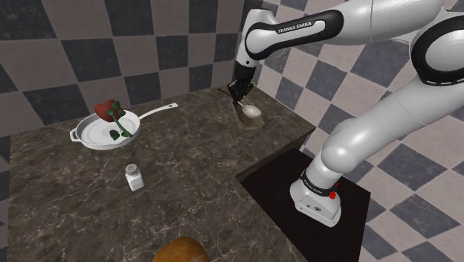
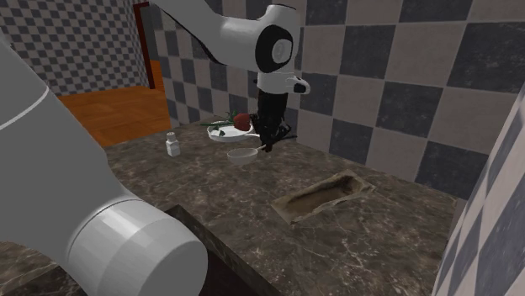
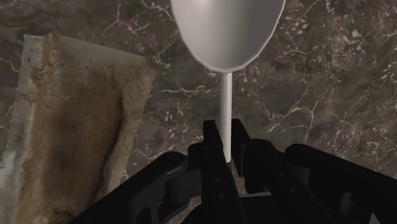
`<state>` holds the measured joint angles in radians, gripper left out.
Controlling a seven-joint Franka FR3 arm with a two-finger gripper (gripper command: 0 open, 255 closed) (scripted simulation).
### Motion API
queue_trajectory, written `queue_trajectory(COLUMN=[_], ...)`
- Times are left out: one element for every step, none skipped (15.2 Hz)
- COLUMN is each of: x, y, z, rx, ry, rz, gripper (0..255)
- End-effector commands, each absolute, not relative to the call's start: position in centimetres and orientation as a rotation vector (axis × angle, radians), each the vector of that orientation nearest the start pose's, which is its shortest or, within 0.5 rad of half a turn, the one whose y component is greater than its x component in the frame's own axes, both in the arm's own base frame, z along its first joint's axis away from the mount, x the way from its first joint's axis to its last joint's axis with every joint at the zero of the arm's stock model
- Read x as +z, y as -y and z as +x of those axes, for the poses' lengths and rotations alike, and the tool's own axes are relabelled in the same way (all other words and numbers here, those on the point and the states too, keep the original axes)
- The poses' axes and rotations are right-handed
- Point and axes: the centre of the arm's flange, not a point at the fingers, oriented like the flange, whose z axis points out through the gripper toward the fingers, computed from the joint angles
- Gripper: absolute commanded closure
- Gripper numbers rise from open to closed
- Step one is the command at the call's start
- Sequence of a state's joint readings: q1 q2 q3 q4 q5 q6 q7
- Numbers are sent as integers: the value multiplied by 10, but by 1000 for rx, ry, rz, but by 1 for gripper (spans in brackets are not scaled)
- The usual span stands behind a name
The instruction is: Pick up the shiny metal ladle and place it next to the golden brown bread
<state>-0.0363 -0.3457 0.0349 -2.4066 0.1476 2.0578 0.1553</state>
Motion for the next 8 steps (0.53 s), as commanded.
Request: queue_trajectory(x=[454, 459, 465, 470, 475, 481, 486, 491], y=[-7, -7, -7, -7, -7, -7, -7, -7], z=[436, 436, 436, 436, 436, 436, 436, 436], rx=[19, 19, 19, 19, 19, 19, 19, 19], ry=[-344, -344, -344, -344, -344, -344, -344, -344], rz=[-3004, -3004, -3004, -3004, -3004, -3004, -3004, -3004], gripper=[255, 255, 255, 255, 255, 255, 255, 255])
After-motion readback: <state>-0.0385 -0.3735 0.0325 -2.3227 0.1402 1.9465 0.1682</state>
